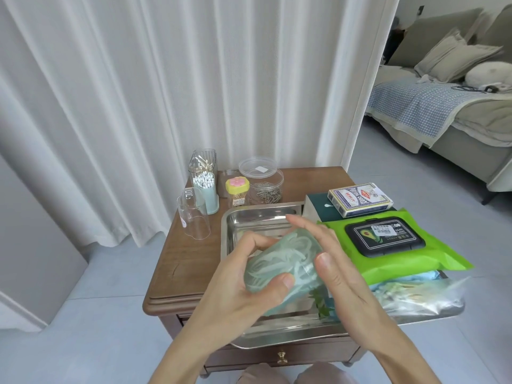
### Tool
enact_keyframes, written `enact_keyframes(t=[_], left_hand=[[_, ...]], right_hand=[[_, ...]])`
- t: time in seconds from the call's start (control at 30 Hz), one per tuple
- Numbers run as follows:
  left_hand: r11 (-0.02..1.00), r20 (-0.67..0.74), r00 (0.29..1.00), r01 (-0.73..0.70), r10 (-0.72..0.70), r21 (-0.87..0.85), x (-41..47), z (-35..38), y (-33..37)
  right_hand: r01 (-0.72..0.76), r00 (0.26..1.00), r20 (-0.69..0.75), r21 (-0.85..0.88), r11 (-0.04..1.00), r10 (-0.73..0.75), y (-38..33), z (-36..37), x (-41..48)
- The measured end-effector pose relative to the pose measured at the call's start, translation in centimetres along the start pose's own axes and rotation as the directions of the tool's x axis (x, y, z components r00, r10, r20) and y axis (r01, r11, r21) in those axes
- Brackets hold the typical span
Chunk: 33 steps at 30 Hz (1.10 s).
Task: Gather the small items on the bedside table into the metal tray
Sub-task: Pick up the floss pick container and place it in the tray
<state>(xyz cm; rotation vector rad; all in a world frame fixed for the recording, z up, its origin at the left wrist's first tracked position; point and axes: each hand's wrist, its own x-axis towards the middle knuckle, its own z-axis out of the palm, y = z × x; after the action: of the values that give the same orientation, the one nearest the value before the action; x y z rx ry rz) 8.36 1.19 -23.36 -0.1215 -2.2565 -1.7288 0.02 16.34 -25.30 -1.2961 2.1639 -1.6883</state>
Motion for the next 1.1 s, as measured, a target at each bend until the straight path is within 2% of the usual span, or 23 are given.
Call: enact_keyframes(t=[0.1, 0.17, 0.33, 0.5, 0.7, 0.83, 0.9, 1.0, 1.07, 1.1], left_hand=[[0.999, -0.053, 0.998, 0.016, -0.017, -0.03, -0.2, 0.3, 0.0], [1.0, -0.054, 0.998, 0.01, -0.011, -0.026, -0.3, 0.4, 0.0], [0.999, -0.011, 1.0, -0.025, 0.024, -0.034, -0.3, 0.2, 0.2], [0.998, -0.006, 0.998, -0.059, 0.059, -0.009, -0.1, 0.2, 0.6], [0.994, 0.003, 0.995, -0.099, 0.099, 0.045, -0.4, 0.3, 0.4], [0.996, -0.052, 0.996, -0.07, 0.072, 0.053, -0.1, 0.1, 0.5], [0.998, -0.066, 0.997, -0.047, 0.05, 0.044, 0.1, 0.2, 0.5], [1.0, -0.001, 1.0, 0.007, -0.007, 0.019, 0.5, -0.2, -0.4], [0.993, 0.022, 0.999, 0.029, -0.032, 0.119, 1.1, -0.4, -1.2], [0.972, 0.014, 1.0, 0.007, -0.01, 0.234, 1.7, -0.4, -1.6]], right_hand=[[0.078, 0.995, -0.053, -0.126, 0.989, -0.085, -0.8, 0.3, -0.2], [0.117, 0.992, -0.028, -0.187, 0.975, -0.124, -1.3, 0.4, -0.3], [0.13, 0.991, -0.02, -0.067, 0.989, -0.132, -1.4, -0.3, -0.2], [0.109, 0.99, -0.077, -0.082, 0.991, -0.115, -1.2, -0.4, 0.0], [0.108, 0.994, -0.007, -0.058, 0.992, -0.108, -1.6, -0.3, -0.3], [0.127, 0.992, 0.002, -0.085, 0.988, -0.128, -2.2, -0.1, -0.1], [0.137, 0.991, 0.015, -0.124, 0.983, -0.136, -2.2, -0.2, 0.1], [0.131, 0.989, 0.107, -0.28, 0.951, -0.104, -2.2, -1.3, 0.5], [0.083, 0.985, 0.172, -0.42, 0.904, -0.01, -2.1, -2.1, 1.2], [0.102, 0.981, 0.192, -0.512, 0.853, -0.002, -2.1, -2.3, 1.6]])
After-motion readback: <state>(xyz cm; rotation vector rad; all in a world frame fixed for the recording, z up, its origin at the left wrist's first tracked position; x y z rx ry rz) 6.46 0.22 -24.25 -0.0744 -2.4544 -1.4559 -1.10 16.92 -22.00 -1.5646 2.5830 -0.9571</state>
